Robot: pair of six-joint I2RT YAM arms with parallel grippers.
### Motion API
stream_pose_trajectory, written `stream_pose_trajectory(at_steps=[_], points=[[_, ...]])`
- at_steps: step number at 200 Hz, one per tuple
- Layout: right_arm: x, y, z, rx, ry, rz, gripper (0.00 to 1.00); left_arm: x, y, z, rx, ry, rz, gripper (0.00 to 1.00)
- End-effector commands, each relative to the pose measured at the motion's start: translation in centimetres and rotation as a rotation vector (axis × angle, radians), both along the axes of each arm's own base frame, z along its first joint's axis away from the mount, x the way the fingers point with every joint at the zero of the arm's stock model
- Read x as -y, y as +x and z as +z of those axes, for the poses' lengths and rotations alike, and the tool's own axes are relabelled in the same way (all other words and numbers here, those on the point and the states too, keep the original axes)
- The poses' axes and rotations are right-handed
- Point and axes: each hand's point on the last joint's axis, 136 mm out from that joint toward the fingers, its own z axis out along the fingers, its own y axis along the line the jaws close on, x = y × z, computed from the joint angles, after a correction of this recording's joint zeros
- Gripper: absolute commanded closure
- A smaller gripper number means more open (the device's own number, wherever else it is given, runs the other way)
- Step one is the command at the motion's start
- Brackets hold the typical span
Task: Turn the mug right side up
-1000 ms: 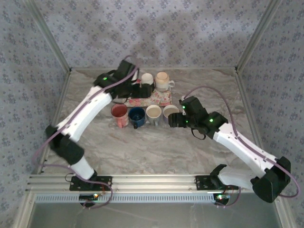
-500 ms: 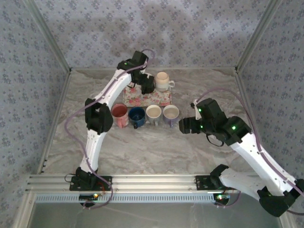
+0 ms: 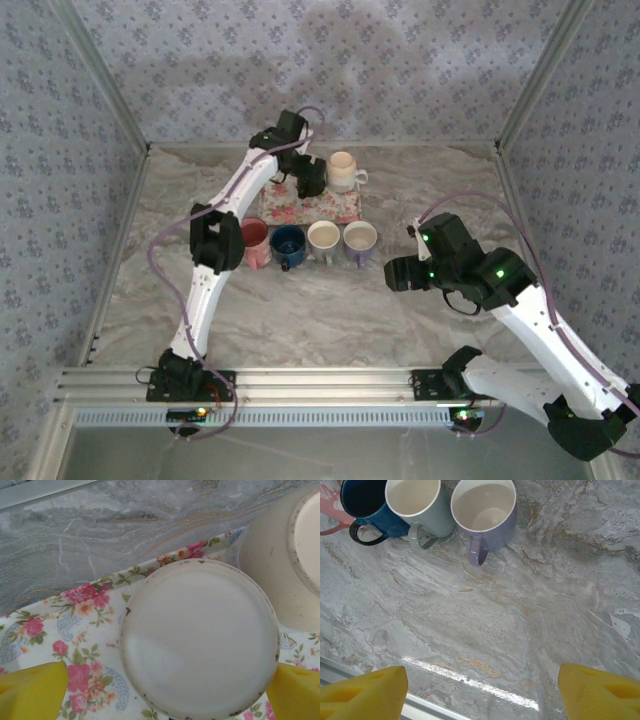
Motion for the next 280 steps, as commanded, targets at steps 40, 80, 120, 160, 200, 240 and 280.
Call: stream_pose_trajectory(at_steps=[40,80,120,160,200,240,280], points=[[-0.5,0.2,-1.0,-0.032,0.0,0.002,0.19,0.6,1.1,-1.0,0.002,-0.053,0.007,0.01],[-0.3,-0.1,-1.6,-0.052,-0.003,-0.003,0.19,1.3,1.6,-1.6,0.005,-0.082,0.006,0.04],[0.1,-0.9,-2.0,-0.072,0.0,-0.012,0.2,1.7,2.2,-2.1,0.027,-0.077,0.012,0.04],[0.6,-1.4,-2.0,-0.071,-0.01,-0.006,0.2,1.8,2.7,-2.4,0.043,-0.074,0.025,0.07],[0.8,-1.6,-2.1,-0.07,-0.009,-0.008,0.2,1.8,2.7,-3.0,0.033,-0.076,0.033,0.28],[0.8,-1.6,-2.1,-0.066,-0.005,-0.011,0.2,1.2,2.5,-2.4,0.039,-0.043,0.051,0.52],[0.5,-1.1,-1.1,-0.03,0.02,-0.016,0.21,0.3,2.2,2.4,0.098,-0.055,0.101,0.65]])
